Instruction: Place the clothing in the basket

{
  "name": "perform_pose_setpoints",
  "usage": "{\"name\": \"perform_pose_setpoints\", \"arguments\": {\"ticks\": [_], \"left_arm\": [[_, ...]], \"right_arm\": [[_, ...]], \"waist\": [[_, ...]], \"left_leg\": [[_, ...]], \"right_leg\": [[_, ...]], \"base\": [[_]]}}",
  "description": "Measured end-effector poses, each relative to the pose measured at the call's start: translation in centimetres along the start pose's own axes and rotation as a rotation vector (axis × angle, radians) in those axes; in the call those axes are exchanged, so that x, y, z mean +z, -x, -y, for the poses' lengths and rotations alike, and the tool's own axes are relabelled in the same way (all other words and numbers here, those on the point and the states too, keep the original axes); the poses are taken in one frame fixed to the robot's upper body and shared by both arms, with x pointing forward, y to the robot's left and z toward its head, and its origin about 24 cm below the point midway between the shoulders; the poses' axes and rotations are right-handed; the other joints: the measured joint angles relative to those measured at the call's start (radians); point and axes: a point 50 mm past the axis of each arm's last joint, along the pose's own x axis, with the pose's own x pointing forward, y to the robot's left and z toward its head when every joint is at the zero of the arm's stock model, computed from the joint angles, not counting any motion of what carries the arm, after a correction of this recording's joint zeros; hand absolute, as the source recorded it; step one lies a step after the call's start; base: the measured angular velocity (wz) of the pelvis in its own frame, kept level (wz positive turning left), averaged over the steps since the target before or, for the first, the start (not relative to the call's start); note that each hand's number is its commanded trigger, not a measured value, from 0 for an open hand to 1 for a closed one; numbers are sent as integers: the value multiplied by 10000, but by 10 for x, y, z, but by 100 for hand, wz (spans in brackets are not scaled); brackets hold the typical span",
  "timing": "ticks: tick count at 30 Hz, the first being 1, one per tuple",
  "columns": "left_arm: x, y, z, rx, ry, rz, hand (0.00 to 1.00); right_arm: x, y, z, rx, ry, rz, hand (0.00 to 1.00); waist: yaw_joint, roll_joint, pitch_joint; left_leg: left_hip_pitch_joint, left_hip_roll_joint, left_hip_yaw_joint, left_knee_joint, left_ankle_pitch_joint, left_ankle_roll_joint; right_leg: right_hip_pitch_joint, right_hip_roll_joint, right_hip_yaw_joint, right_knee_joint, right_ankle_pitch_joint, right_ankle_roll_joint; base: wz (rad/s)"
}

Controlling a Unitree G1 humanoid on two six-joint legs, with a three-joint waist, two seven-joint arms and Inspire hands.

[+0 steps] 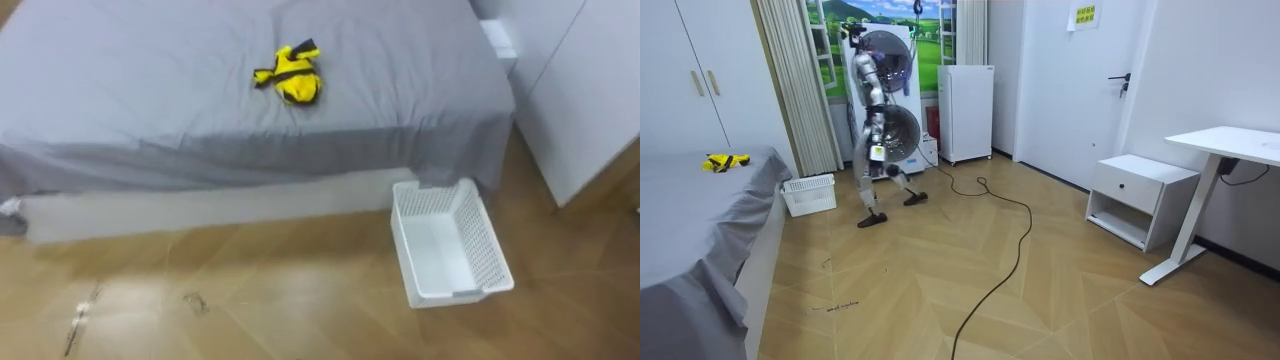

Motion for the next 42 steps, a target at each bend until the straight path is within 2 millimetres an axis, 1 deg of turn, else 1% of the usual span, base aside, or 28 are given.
{"name": "perform_pose_setpoints", "arguments": {"ticks": [1, 2, 3, 4, 7, 9, 10, 11, 12, 13, 14, 15, 16, 17, 18, 19, 20, 21, 22, 23, 25, 27, 30, 31, 33, 34, 39, 42], "left_arm": [[6, -1, 4, -40, -117, 205, 0], [8, -1, 6, -63, -202, 283, 0], [16, -2, 11, -186, -457, 587, 0], [19, -3, 14, -267, -647, 712, 0], [33, -4, 23, -574, -962, 1190, 0], [35, -4, 27, -803, -1370, 1276, 0], [35, -3, 34, -1067, -1597, 1319, 0], [33, -2, 36, -1165, -1703, 1297, 0], [33, -1, 38, -1312, -1793, 1347, 0], [32, -1, 37, -1312, -1799, 1315, 0], [24, 0, 34, -1299, -1809, 1094, 0], [18, 1, 31, -1283, -1813, 904, 0], [16, 1, 30, -1281, -1827, 851, 0], [15, 1, 30, -1328, -1811, 816, 0], [14, 2, 30, -1339, -1717, 849, 0], [10, 3, 17, -1037, -1575, 859, 0], [10, 2, 9, -863, -1648, 887, 0], [2, 4, 6, -735, -1673, 562, 0], [1, 4, 4, -672, -1562, 568, 0], [2, 4, 5, -696, -1530, 594, 0], [6, 3, 13, -873, -1425, 678, 0], [13, 2, 16, -923, -1395, 874, 0], [15, 2, 18, -961, -1358, 937, 0], [8, 3, 17, -945, -1212, 768, 0], [-1, 6, 14, -854, -955, 490, 0], [-1, 5, 14, -856, -957, 459, 0], [0, 2, 12, -863, -1149, 191, 0], [8, -2, 15, -978, -1301, 221, 0]], "right_arm": [[-2, 0, 2, -221, -95, -77, 0], [-2, 1, 3, -305, -109, -69, 0], [2, 0, 3, -371, -137, 162, 0], [11, 0, 2, -322, -220, 532, 0], [39, -1, -8, 14, -284, 1608, 0], [50, -1, -9, 46, -136, 2048, 0], [54, 0, -8, -64, -119, 2250, 0], [55, 0, -7, -120, -120, 2281, 0], [61, 1, -8, -122, -154, 2548, 0], [67, 2, -10, -61, -163, 2792, 0], [79, 4, -11, -17, -239, 3349, 0], [95, 6, -14, 68, -262, 3964, 0], [102, 7, -15, 118, -238, 4249, 0], [112, 11, -15, 155, -183, 4701, 0], [121, 14, -18, 285, -156, 5041, 0], [122, 16, -25, 558, -78, 5202, 0], [124, 18, -30, 749, -16, 5320, 0], [123, 18, -29, 772, 150, 5167, 0], [118, 17, -30, 797, 111, 4955, 0], [115, 17, -30, 772, 102, 4890, 0], [112, 17, -27, 641, 153, 4843, 0], [121, 21, -29, 586, 265, 5282, 0], [135, 30, -35, 737, 338, 6073, 0], [141, 33, -38, 841, 395, 6358, 0], [144, 36, -41, 959, 527, 6609, 0], [144, 37, -44, 1059, 717, 6680, 0], [156, 51, -65, 2275, 1709, 7529, 0], [163, 61, -78, 3060, 2287, 8050, 0]], "waist": [[34, 134, -67], [31, 146, -78], [13, 294, -116], [29, 527, -61], [-19, 1004, 38], [-269, 995, 27], [-326, 1051, 31], [-297, 1079, 5], [-194, 1113, -60], [-104, 1066, -104], [59, 1223, -199], [180, 1401, -102], [193, 1420, -91], [134, 1483, 17], [-47, 1328, 254], [49, 1273, 99], [95, 1015, 78], [28, 1285, 23], [-32, 1155, -38], [-82, 1096, -19], [-66, 1046, -7], [-58, 1021, 8], [25, 961, -18], [56, 962, -112], [16, 854, -172], [-10, 862, -236], [6, 798, -79], [17, 766, -58]], "left_leg": [[648, -135, -40, -416, -282, 54], [979, -197, -116, -644, -357, 87], [1582, -230, -363, -1090, -495, 104], [2137, -104, -693, -1406, -631, 50], [3285, 248, -1806, -1971, -928, -109], [3973, 342, -2121, -2390, -1174, -206], [4540, 525, -2113, -2651, -1424, -350], [4879, 637, -2131, -2758, -1493, -441], [5302, 861, -2228, -2817, -1694, -651], [5431, 963, -2236, -2765, -1802, -780], [5518, 1219, -2202, -2604, -1964, -1142], [5782, 1493, -2135, -2569, -1855, -1525], [5875, 1556, -2065, -2560, -1726, -1750], [6131, 1638, -2121, -2483, -1364, -2060], [6474, 1608, -2311, -2065, -926, -2025], [6268, 1774, -2134, -884, -914, -2053], [6065, 1719, -1953, -92, -938, -2080], [5465, 2001, -2180, 1622, -703, -1966], [4742, 2025, -2356, 2819, -223, -2050], [4423, 2063, -2388, 3155, -294, -2031], [3270, 2050, -2008, 3405, -1077, -1949], [2395, 1876, -1863, 2800, -1495, -1775], [1701, 1550, -1768, 331, -1472, -1666], [1525, 1404, -1749, -482, -930, -1454], [1646, 1201, -1698, -1292, 58, -1224], [1817, 1068, -1618, -1668, 210, -1179], [1881, 1004, -1588, -2167, 239, -1162], [1860, 910, -1670, -2391, 302, -1161]], "right_leg": [[-449, -125, -60, 1423, 1336, -66], [-695, -150, -82, 2000, 2097, -225], [-1321, -96, -212, 3056, 2129, -544], [-2151, 194, -554, 3583, 1143, -860], [-4190, 1246, -1315, 1978, 9, -1041], [-4779, 1392, -1498, -736, 396, -985], [-4878, 1355, -1671, -2146, 1479, -1068], [-4945, 1392, -1726, -2582, 2082, -1114], [-4962, 1574, -1633, -3035, 2967, -1428], [-4956, 1687, -1623, -2944, 3153, -1628], [-4825, 1950, -1782, -2523, 3097, -1934], [-4647, 2098, -1948, -2028, 2681, -2046], [-4629, 2105, -1946, -1786, 2435, -2074], [-4658, 2025, -1954, -925, 2101, -2302], [-5148, 1726, -2300, 592, 1726, -2218], [-5072, 2082, -2281, -691, 1816, -2060], [-4979, 2112, -2468, -1310, 2213, -2767], [-4767, 2466, -2461, -1058, 1750, -2389], [-4502, 2542, -2375, -1193, 1472, -2649], [-4332, 2542, -2332, -1309, 1404, -2656], [-3532, 2548, -2304, -2093, 1467, -2711], [-3141, 2518, -2108, -2554, 1538, -2637], [-2612, 2493, -1652, -3226, 1624, -2498], [-2568, 2438, -1428, -3312, 1621, -2411], [-2512, 2329, -1330, -3452, 1587, -2272], [-2482, 2293, -1185, -3580, 1619, -2211], [-2333, 2275, -1318, -4082, 1661, -2147], [-2345, 2252, -1381, -4241, 1633, -2099]], "base": [[22], [24], [10], [5], [12], [68], [81], [57], [25], [0], [-12], [-10], [8], [29], [19], [0], [-27], [-13], [7], [17], [-7], [-22], [-33], [-41], [-12], [0], [6], [13]]}}
